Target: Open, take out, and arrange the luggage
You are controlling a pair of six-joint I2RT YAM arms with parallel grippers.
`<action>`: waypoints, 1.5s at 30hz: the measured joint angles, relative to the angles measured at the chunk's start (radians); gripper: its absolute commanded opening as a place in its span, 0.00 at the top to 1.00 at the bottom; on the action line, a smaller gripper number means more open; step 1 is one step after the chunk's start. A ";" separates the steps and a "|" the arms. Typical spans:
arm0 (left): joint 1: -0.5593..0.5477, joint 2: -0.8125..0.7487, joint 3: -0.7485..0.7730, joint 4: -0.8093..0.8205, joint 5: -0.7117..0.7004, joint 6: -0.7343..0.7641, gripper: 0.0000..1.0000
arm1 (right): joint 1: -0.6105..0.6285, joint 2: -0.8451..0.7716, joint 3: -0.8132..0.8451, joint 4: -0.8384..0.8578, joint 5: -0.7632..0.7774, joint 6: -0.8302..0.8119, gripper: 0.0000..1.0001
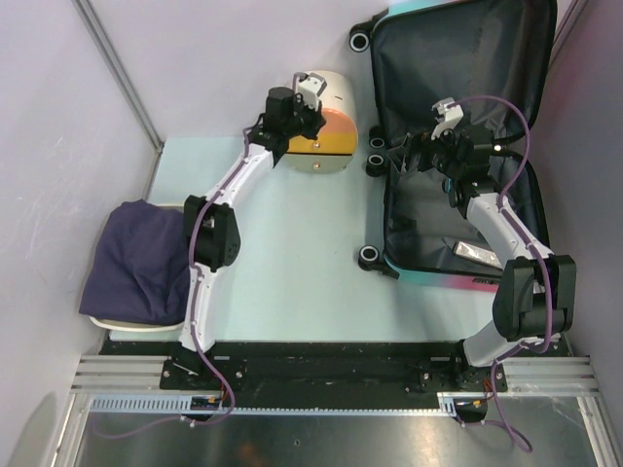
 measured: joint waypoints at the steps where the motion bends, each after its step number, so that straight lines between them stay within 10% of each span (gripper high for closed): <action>1: -0.003 0.003 0.000 0.002 -0.001 0.002 0.94 | 0.000 0.000 0.000 0.000 0.001 0.000 0.00; 13: 0.008 -0.122 -0.245 0.065 0.087 -0.093 0.45 | -0.003 0.000 0.001 0.000 0.000 0.000 0.00; 25: 0.060 -0.402 -0.664 0.289 0.139 -0.375 0.47 | -0.073 0.000 0.002 -0.008 -0.007 0.018 0.00; 37: 0.063 -0.219 -0.643 0.369 0.106 -0.818 0.39 | -0.169 0.000 0.008 -0.140 0.056 -0.047 0.00; 45: 0.061 -0.073 -0.491 0.403 0.079 -0.915 0.51 | -0.210 -0.003 0.009 -0.256 0.111 -0.171 0.00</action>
